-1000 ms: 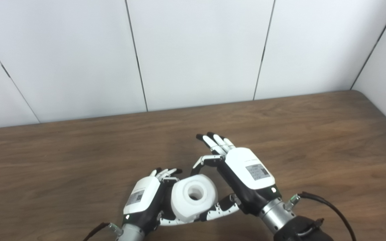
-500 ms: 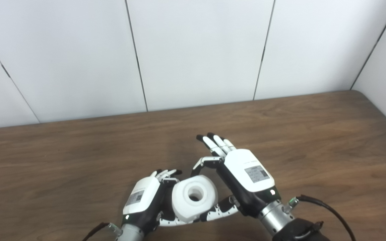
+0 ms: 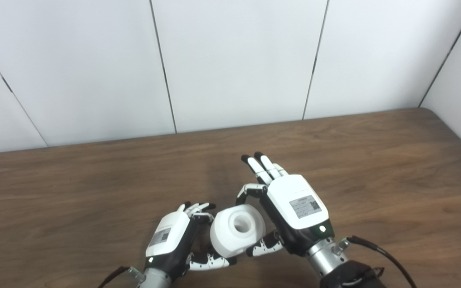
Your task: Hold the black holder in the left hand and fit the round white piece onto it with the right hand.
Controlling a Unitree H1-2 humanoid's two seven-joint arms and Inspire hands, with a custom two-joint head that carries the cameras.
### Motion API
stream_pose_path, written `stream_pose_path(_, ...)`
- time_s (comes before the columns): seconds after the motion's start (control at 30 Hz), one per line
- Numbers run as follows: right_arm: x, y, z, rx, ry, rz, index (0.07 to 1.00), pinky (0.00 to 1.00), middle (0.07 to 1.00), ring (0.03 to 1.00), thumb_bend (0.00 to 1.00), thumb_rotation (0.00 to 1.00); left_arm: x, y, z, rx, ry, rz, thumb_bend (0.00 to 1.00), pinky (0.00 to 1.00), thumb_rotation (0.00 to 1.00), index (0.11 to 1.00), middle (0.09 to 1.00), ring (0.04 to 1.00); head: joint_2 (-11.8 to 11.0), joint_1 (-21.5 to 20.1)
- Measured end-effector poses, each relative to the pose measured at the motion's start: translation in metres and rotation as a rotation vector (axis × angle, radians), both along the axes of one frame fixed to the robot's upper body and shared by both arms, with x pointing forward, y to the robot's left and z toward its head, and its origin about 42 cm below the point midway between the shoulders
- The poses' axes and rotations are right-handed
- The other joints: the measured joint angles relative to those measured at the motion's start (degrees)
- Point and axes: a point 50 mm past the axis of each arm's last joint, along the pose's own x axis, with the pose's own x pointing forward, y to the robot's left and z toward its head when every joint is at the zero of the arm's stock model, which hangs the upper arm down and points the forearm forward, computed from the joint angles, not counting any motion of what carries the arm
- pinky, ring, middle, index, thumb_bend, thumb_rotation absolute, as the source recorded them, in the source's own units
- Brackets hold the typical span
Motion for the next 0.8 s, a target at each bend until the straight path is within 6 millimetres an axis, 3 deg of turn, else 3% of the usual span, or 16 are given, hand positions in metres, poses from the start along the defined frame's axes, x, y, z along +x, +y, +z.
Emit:
stream_pose_path(0.4,-0.0011,-0.0013,-0.0001,-0.003,-0.004,0.007,0.479,0.95,0.975,1.000,0.52,0.13,-0.0001,-0.0012,0.0003,0.006,-0.006,0.003,0.51,0.99,0.05,0.483,0.876,0.910,0.1,1.0)
stream_pose_path(0.8,-0.0076,0.0060,0.0073,0.010,0.032,0.041,0.478,1.00,0.966,1.000,0.51,0.13,-0.0015,-0.0099,0.0005,0.004,-0.003,-0.002,0.52,0.99,0.05,0.482,0.876,0.910,-0.3,2.5)
